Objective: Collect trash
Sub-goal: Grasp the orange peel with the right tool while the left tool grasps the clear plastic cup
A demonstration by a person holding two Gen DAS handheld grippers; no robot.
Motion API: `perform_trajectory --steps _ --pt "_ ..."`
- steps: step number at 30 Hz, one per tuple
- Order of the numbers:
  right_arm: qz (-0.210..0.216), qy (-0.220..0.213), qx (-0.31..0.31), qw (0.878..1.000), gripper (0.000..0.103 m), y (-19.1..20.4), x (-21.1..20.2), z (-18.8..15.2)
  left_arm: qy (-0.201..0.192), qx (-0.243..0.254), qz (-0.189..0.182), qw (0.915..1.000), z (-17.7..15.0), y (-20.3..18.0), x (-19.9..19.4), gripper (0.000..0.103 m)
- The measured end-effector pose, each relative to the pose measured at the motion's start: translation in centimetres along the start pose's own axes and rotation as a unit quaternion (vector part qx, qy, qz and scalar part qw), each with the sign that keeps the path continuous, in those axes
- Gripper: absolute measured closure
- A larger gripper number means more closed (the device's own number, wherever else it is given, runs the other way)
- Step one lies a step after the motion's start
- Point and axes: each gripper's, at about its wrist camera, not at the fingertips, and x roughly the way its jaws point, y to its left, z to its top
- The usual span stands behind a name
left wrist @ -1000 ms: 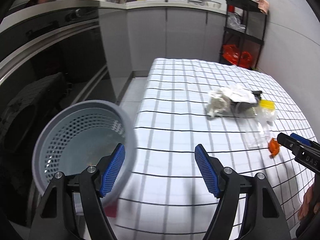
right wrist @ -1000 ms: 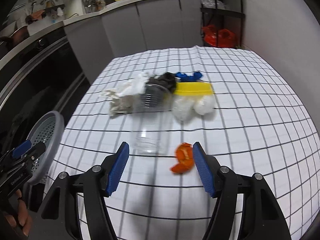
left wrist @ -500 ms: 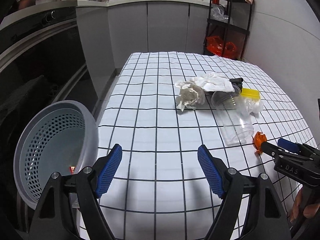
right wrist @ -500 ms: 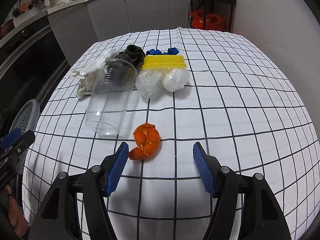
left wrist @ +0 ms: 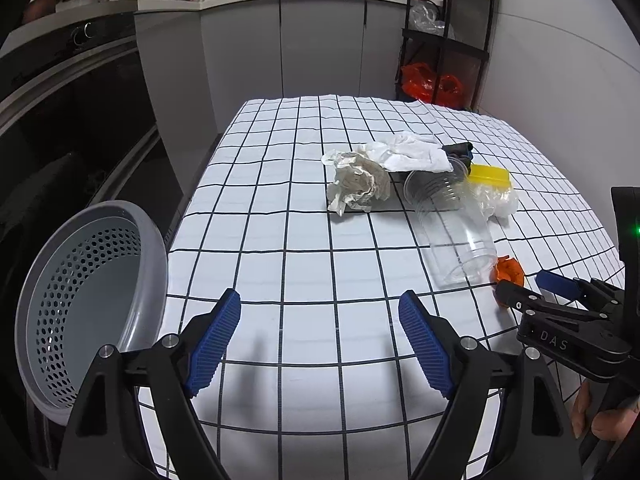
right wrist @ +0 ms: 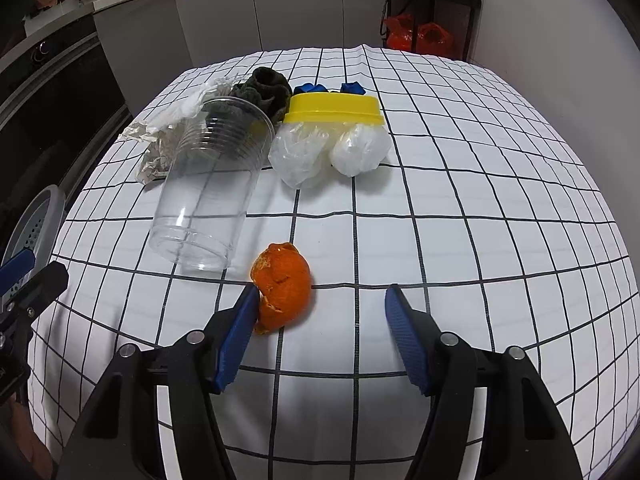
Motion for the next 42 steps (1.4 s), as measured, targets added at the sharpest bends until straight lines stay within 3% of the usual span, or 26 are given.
perform_trajectory --steps 4,7,18,26,40,42 --pt "0.010 0.001 0.000 1.000 0.073 0.0 0.0 0.3 0.003 0.004 0.000 1.0000 -0.1 -0.5 0.3 0.022" --pt "0.017 -0.001 0.006 1.000 0.081 -0.2 -0.3 0.6 0.007 0.009 0.000 0.9999 -0.2 -1.0 0.7 0.022" --pt "0.045 -0.033 0.052 0.997 0.084 -2.7 -2.8 2.1 0.017 0.017 -0.020 0.9995 0.6 -4.0 2.0 0.018" --pt "0.061 -0.055 0.092 0.992 0.085 -5.2 -4.5 2.9 0.012 0.032 -0.030 0.9990 2.9 -7.6 3.8 0.014" --pt "0.074 -0.062 0.106 0.990 0.085 -6.2 -5.0 3.4 0.038 0.017 -0.040 0.9984 5.2 -10.4 7.9 0.013" --pt "0.074 -0.062 0.106 0.990 0.085 -6.2 -5.0 3.4 0.039 0.016 -0.039 0.9984 5.3 -10.6 8.2 0.017"
